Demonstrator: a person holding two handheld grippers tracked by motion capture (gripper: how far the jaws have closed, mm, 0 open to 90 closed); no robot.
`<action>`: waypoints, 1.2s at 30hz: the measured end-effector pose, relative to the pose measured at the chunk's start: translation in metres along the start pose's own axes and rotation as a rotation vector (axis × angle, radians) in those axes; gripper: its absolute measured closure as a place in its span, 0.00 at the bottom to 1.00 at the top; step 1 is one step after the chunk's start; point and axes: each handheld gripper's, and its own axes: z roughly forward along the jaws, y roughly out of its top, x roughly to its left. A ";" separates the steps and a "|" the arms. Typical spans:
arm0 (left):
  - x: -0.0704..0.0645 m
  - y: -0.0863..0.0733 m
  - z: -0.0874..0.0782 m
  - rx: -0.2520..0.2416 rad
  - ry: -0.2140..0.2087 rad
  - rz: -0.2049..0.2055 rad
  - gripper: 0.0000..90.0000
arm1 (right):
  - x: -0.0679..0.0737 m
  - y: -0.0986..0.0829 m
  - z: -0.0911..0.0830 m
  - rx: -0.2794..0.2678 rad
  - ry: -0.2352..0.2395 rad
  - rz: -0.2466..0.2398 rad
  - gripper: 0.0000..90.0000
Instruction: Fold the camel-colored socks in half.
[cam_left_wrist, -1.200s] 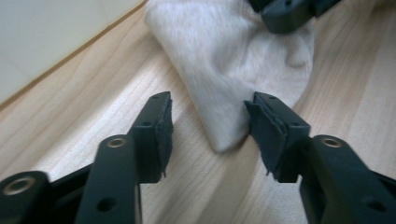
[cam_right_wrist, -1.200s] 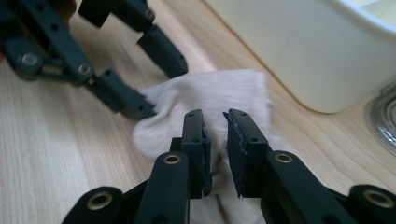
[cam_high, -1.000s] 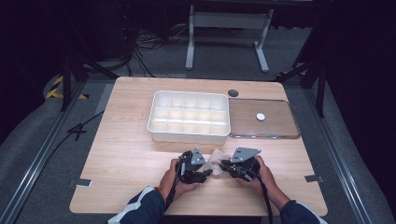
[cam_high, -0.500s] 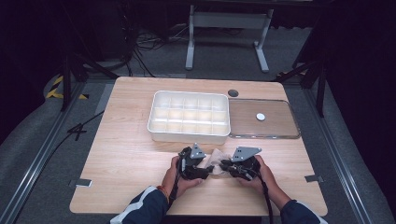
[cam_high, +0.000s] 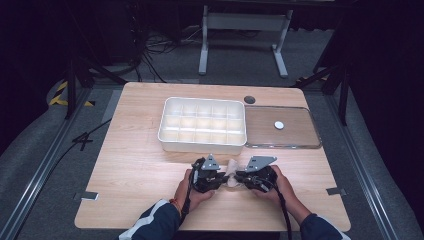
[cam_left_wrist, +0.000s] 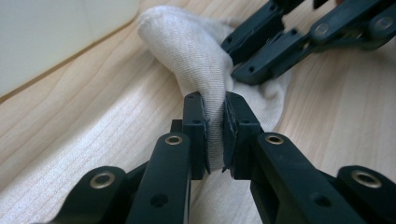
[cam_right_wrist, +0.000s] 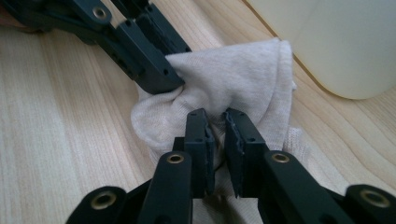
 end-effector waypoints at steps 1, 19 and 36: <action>0.000 0.000 0.000 0.000 0.000 0.000 0.90 | 0.000 0.000 0.000 0.000 0.000 0.000 0.89; 0.000 0.008 -0.016 -0.048 0.002 0.027 0.92 | 0.008 0.015 0.013 -0.006 0.007 0.000 0.80; -0.012 0.012 -0.012 -0.023 0.052 0.083 0.91 | -0.005 -0.005 -0.006 -0.026 0.002 0.069 0.89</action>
